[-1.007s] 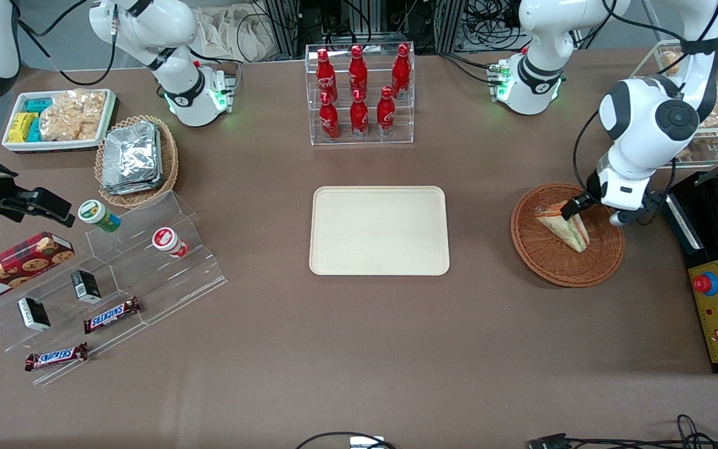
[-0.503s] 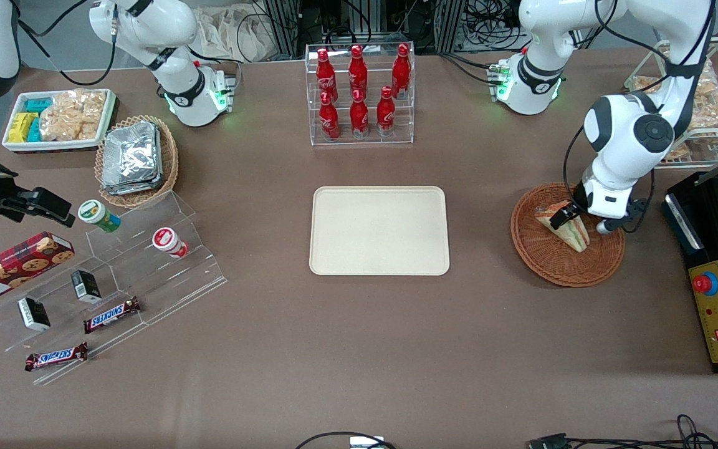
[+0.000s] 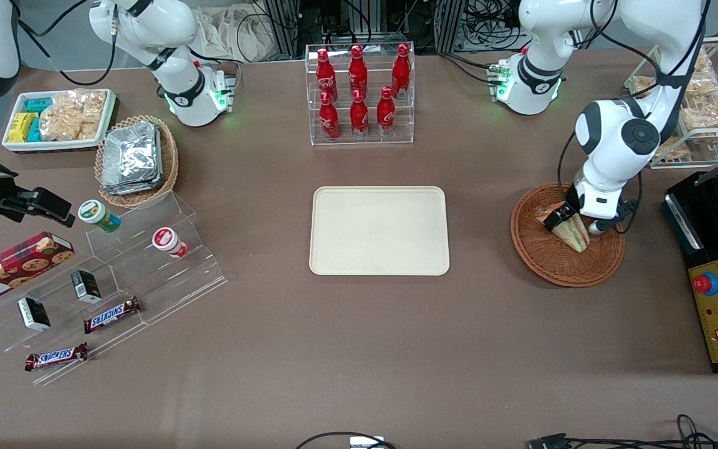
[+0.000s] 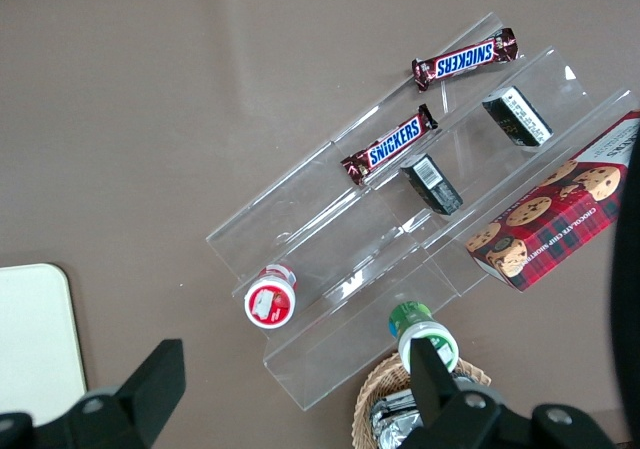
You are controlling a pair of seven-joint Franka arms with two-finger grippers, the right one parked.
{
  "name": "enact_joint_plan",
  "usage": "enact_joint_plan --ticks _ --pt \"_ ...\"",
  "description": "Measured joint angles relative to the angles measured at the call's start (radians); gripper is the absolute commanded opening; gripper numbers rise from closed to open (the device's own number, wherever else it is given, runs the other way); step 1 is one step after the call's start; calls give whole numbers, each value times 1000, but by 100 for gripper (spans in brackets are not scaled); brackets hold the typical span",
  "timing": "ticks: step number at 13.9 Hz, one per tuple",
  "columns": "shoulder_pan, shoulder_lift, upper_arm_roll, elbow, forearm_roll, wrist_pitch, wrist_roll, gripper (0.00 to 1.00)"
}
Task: Place sandwich from basket to tray
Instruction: 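Close the left gripper on the sandwich and lift it up, then carry the held sandwich over to the white tray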
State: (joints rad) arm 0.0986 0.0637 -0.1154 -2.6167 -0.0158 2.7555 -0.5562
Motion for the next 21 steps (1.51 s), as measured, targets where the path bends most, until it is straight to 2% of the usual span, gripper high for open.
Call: enact_joint_plan --ticks 1,2,3,9,13,17,21 --pt "0 4 0 0 0 2 0 38" --pt "0 7 0 0 0 3 0 28" --pt "0 7 0 -1 0 3 0 25" --pt "0 -13 0 0 16 -13 4 24" --pt "-12 -147 -17 26 72 -201 32 25" --pt "-17 -266 -33 72 77 -375 263 21" --pt "-39 -323 -37 84 73 -399 523 18"
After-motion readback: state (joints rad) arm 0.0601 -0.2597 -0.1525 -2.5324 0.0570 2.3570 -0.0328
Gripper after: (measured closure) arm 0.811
